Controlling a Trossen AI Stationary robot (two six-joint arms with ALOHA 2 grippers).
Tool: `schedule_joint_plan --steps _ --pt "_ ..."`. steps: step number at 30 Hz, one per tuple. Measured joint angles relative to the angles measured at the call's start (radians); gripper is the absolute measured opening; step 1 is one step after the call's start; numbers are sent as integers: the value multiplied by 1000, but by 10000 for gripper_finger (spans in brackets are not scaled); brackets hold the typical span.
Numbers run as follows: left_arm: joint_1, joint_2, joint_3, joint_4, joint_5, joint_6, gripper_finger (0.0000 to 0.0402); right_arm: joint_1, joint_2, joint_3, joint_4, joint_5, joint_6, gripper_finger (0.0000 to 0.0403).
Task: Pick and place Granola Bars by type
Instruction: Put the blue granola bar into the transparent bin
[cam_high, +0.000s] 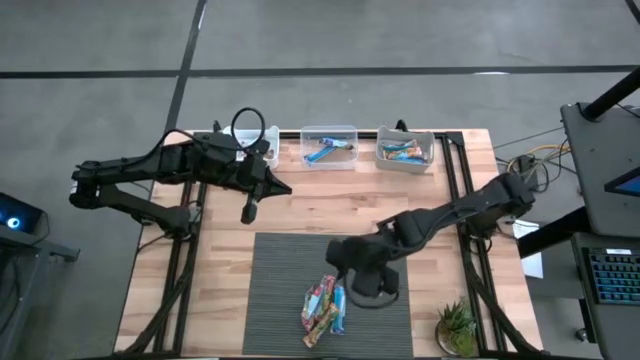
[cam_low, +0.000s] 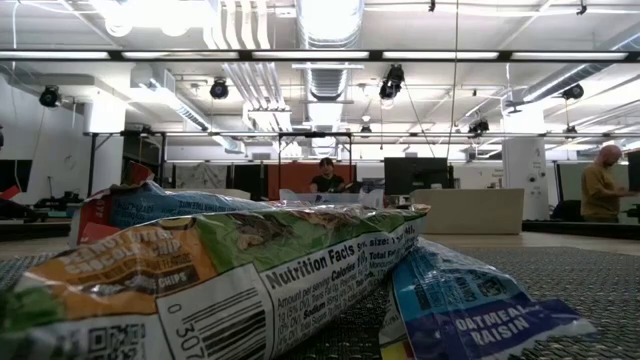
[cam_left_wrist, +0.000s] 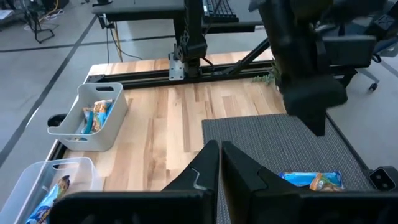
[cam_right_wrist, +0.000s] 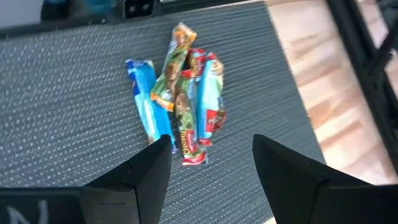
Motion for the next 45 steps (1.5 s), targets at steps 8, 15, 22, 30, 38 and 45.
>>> schedule_joint_plan --steps 8,15,22,30,38,45 --pt "0 0 0 0 0 0 0 1 77 0 -2 0 -26 217" --pt "0 0 0 0 -13 2 0 6 114 0 -9 0 -44 216" --pt "0 0 0 -3 -37 2 0 22 150 -2 -13 -2 -53 217" --pt "0 0 0 -10 -51 3 0 32 220 -3 -12 -2 -56 216" --pt "0 0 0 -10 -52 1 0 32 290 -4 -12 1 -56 217" --pt "0 0 0 -10 -59 0 0 32 306 -4 4 13 -56 217"
